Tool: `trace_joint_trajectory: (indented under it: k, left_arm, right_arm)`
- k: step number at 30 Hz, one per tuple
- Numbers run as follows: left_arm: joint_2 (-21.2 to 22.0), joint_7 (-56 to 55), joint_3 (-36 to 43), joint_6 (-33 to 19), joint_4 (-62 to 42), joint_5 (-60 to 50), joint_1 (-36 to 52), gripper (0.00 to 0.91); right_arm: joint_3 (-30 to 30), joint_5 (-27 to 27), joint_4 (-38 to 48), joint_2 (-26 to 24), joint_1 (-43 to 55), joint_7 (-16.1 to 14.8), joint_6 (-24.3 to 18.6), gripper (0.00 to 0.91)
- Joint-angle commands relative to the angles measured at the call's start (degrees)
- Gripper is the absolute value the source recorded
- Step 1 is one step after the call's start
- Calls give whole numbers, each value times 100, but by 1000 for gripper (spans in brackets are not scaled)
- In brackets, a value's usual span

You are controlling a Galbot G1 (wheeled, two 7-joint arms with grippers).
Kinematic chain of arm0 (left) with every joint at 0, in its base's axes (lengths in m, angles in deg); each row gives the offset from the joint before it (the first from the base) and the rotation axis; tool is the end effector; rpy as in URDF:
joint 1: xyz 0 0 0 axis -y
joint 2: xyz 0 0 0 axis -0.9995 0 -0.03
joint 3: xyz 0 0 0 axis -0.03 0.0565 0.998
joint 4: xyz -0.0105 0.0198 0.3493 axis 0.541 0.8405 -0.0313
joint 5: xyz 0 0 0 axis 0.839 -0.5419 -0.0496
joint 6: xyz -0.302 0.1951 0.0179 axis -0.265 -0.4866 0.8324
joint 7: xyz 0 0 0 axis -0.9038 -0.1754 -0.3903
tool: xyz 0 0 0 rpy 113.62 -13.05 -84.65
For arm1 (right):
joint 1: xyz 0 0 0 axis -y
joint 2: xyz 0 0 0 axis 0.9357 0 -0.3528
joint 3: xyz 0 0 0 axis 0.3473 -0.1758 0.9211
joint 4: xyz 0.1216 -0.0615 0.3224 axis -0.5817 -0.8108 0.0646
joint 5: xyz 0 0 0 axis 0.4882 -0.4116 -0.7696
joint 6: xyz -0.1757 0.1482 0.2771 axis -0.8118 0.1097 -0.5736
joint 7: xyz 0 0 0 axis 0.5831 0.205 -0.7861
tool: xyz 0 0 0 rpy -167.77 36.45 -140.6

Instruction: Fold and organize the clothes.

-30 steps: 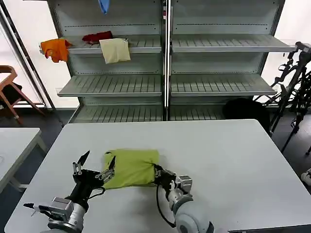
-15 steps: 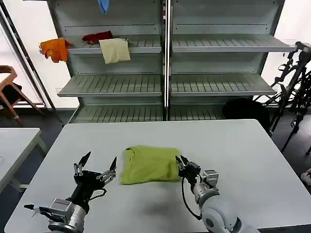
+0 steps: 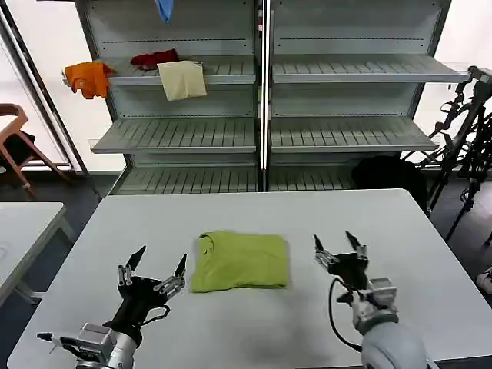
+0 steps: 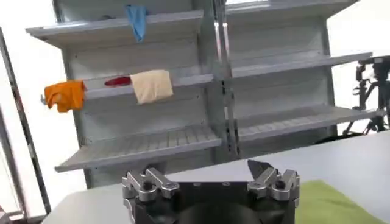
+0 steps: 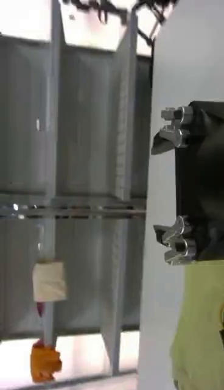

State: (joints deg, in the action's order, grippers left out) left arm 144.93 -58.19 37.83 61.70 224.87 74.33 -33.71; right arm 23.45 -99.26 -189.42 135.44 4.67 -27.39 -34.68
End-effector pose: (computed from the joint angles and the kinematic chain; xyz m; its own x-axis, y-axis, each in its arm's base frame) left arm 0.1542 0.0199 -0.1797 -0.9819 0.1274 0.1403 0.1452 0.9815 0.1248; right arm 0.2318 -0.0293 -0.2121 -0.9888 -0.0617 0.1362 -0.0701 0.9959 -0.0576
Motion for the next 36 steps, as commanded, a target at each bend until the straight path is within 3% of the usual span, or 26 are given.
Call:
trace_joint_trajectory:
  k: [1, 5, 13, 19, 23, 36]
  left_arm:
    - [-20, -55, 67, -1022, -303, -119, -633, 907]
    - [-63, -152, 38, -1184, -398, -80, -682, 907]
    - [-53, -330, -46, -1323, -198, -74, -1017, 907]
    - [-76, -339, -75, -1298, -112, -75, -1082, 907]
    - [-60, -345, -66, -1294, -97, -83, -1115, 907]
    - [-45, -339, -63, -1291, -124, -73, -1119, 907]
  right_arm:
    - [1814, 1379, -885, 62, -3492, 421, -2644, 907]
    - [1862, 1584, -801, 158, -3927, 528, -3332, 907]
    - [1648, 1981, -688, 217, -4543, 744, -4237, 907]
    - [1657, 1918, -817, 165, -4603, 541, -4313, 907]
    - [1653, 1546, -847, 113, -4559, 293, -4296, 907]
    - [1636, 1360, -725, 65, -4486, 260, -4337, 907]
